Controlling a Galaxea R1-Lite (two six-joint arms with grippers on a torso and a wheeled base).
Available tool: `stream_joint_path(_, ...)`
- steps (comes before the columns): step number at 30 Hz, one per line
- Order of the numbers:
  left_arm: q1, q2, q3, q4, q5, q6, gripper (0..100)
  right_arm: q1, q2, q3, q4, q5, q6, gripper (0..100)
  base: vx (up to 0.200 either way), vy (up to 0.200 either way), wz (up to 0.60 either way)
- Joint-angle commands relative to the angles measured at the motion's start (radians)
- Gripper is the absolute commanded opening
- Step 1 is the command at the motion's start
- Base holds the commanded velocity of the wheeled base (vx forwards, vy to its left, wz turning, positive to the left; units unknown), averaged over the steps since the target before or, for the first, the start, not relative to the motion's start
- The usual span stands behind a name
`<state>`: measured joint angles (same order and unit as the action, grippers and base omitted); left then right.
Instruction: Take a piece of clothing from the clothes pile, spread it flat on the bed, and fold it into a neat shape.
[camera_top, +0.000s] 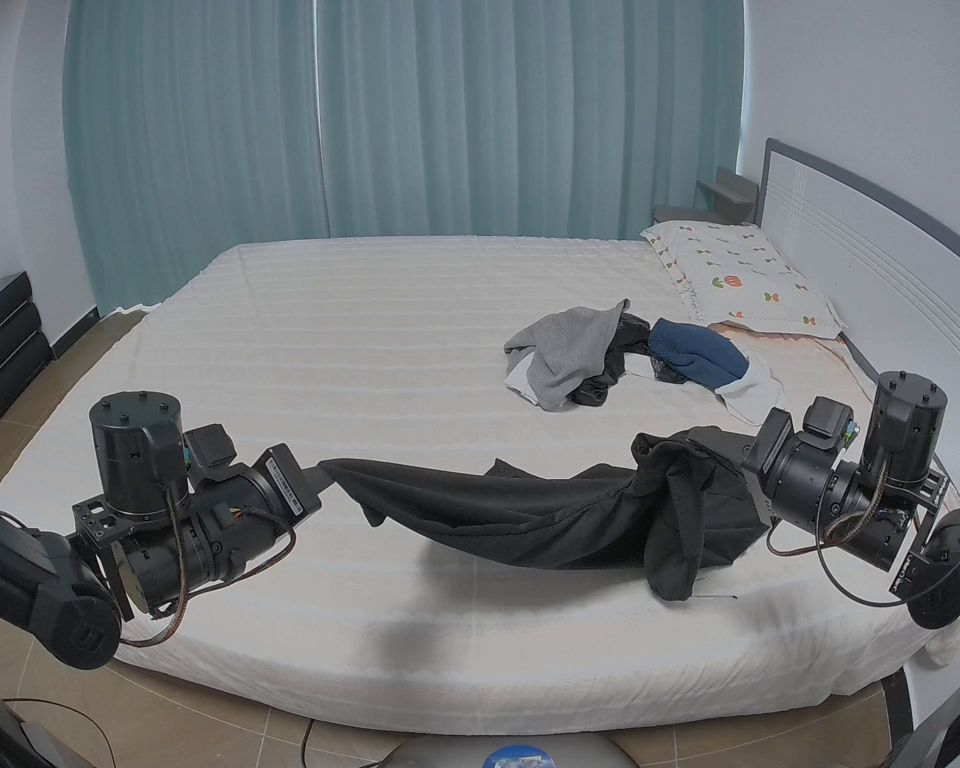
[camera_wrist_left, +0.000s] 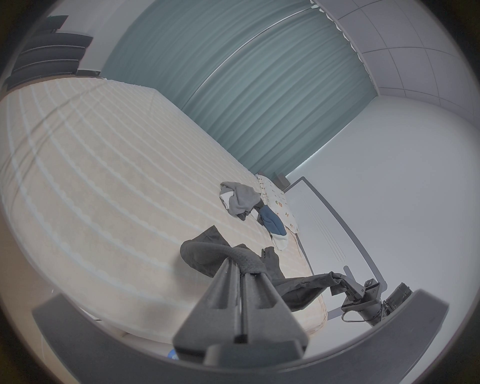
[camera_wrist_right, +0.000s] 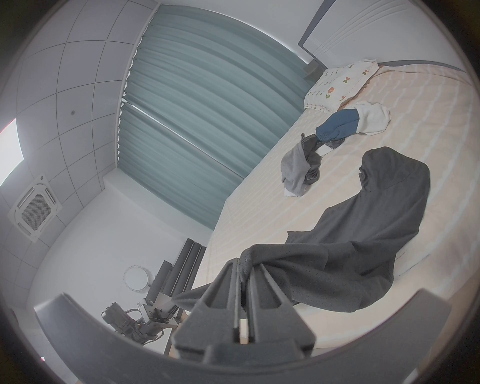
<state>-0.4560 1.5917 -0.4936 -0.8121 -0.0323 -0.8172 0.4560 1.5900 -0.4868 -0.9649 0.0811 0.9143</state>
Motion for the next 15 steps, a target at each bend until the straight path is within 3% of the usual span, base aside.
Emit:
stream_joint_path(1,0.000,-0.007,0.000,-0.001,0.000,0.000,0,0.000,-0.010,-0.001,-0.002,0.000,0.002,0,0.000,0.200,0.00)
stream_joint_path(15,-0.003,-0.009,0.007,-0.001,-0.001,0.000,0,-0.010,-0.002,0.001,-0.006,0.002,0.006,0,0.000,0.200,0.00)
